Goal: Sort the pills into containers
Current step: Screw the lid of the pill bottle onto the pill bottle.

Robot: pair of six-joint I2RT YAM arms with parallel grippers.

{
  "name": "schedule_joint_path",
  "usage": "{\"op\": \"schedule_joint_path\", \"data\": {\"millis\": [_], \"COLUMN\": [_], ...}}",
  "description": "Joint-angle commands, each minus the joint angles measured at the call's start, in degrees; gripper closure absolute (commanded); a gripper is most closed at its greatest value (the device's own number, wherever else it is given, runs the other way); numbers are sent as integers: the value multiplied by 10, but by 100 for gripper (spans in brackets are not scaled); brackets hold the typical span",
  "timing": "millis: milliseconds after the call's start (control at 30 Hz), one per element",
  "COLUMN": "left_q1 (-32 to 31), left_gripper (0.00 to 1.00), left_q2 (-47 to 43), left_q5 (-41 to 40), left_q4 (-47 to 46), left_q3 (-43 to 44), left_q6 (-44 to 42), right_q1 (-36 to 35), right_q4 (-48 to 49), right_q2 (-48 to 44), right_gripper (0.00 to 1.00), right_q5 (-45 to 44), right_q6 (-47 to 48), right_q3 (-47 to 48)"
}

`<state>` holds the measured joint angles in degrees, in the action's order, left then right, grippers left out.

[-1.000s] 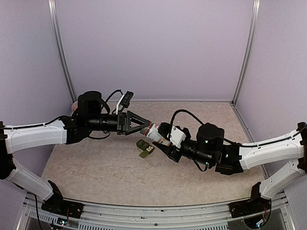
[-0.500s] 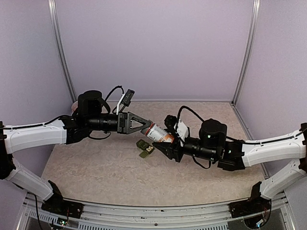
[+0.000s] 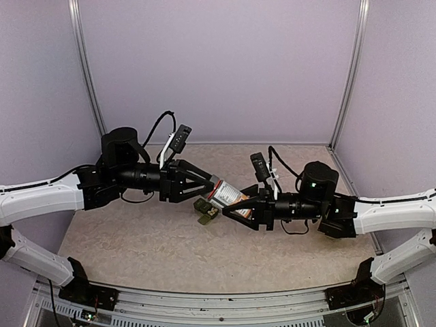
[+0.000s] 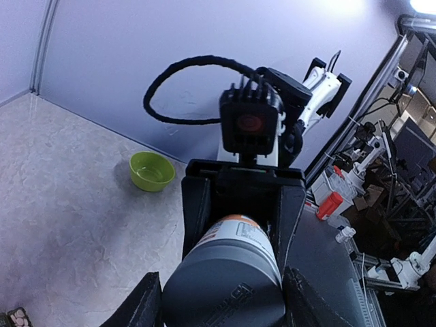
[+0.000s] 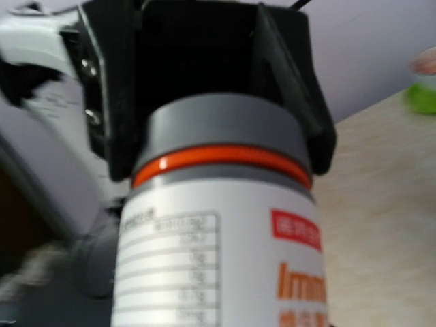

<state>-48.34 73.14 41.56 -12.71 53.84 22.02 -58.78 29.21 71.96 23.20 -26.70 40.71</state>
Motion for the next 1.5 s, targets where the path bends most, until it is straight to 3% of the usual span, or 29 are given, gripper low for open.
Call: {"op": "schedule_joint_path", "data": {"millis": [0, 167, 533, 633, 700, 733, 767, 867, 1033, 1467], "left_q1": [-25, -37, -41, -41, -41, -39, -35, -9, 46, 43], "left_gripper": [63, 66, 68, 45, 23, 5, 2, 1, 1, 1], "left_q2": [-38, -46, -63, -69, -69, -67, -64, -57, -35, 63], "left_q5": [69, 78, 37, 11, -4, -14, -23, -39, 3, 54], "left_q4": [27, 41, 40, 40, 42, 44, 47, 49, 0, -77], "left_q3": [13, 16, 12, 9, 11, 12, 15, 12, -18, -15], "left_q6": [-96, -125, -140, -139, -122, -110, -93, -25, 110, 222], "right_q1": [56, 77, 83, 84, 85, 85, 85, 84, 84, 15], "right_q4": [74, 176, 227, 235, 215, 194, 173, 122, 77, -6], "right_q2": [-4, 11, 25, 29, 23, 17, 10, -14, -38, -44], "right_gripper": [95, 95, 97, 99, 99, 99, 100, 100, 100, 99], "right_q5": [19, 78, 86, 90, 84, 79, 72, 39, 13, -80], "right_q6": [-186, -274, -320, -315, -281, -256, -222, -112, 49, 354], "right_q3": [-37, -65, -77, -78, -70, -66, -61, -54, -51, -33]}}
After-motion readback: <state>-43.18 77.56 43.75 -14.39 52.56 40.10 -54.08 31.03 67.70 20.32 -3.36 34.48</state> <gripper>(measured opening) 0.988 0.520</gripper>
